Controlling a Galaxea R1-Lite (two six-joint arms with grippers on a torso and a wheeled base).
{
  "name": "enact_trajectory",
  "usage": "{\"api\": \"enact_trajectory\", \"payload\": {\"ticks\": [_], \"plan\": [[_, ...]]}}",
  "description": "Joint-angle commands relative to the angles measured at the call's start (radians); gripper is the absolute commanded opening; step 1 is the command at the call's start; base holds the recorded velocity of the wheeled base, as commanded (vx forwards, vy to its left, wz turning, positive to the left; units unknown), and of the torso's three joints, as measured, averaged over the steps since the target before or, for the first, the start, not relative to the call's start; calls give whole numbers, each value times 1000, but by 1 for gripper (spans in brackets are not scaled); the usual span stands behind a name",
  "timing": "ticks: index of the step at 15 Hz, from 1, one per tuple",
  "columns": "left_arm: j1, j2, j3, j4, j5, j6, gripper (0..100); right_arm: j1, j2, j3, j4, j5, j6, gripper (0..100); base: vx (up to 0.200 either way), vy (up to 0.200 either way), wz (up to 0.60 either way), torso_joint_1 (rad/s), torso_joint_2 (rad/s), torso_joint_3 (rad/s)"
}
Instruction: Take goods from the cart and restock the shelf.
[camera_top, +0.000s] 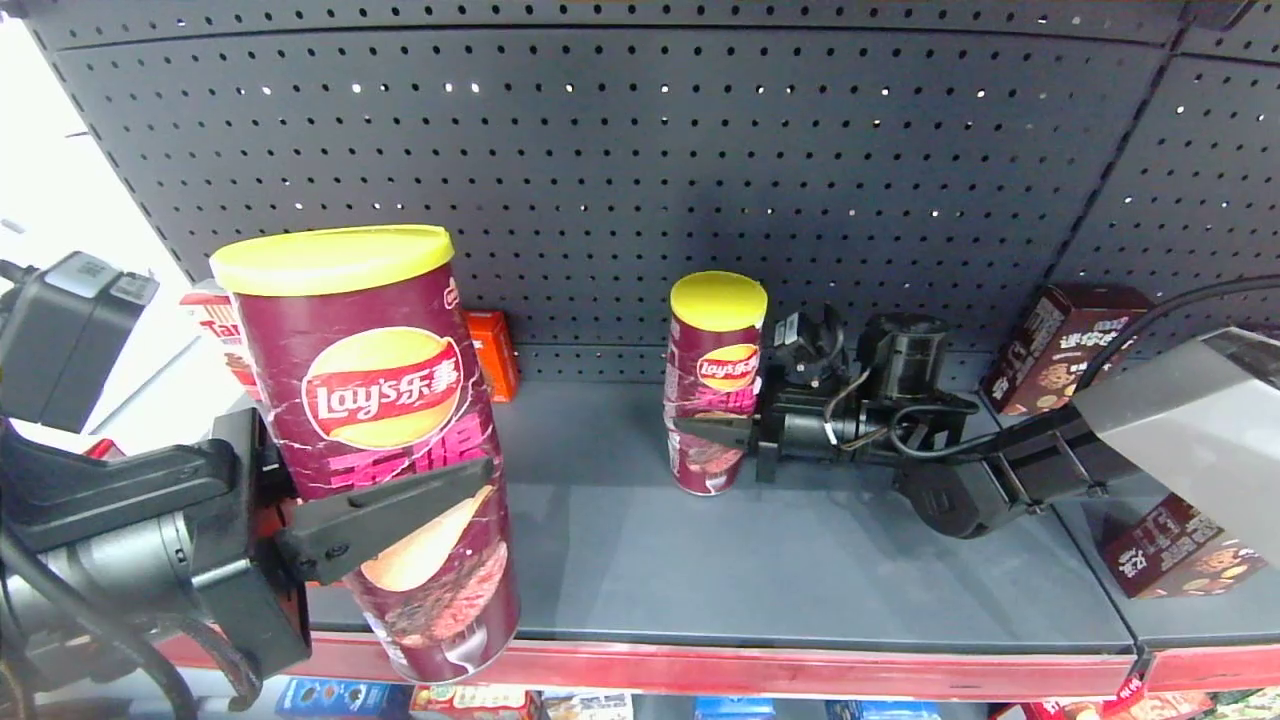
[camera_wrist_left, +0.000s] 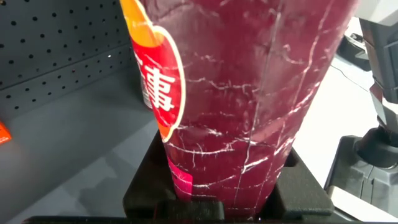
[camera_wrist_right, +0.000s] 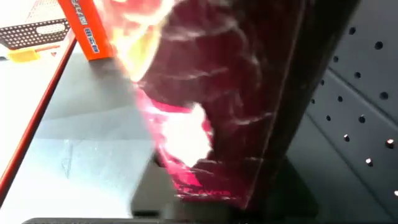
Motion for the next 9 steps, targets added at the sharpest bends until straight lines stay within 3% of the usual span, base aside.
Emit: {"api": "enact_trajectory", "payload": {"ticks": [1, 9], "plan": [[0, 0, 1, -1, 0, 1, 0, 3, -4, 12, 3, -6, 0, 0, 0, 0, 0, 0, 0, 0], [0, -11, -1, -1, 0, 1, 0, -5, -179, 204, -8, -92, 2, 0, 0, 0, 0, 0, 0, 0]]}}
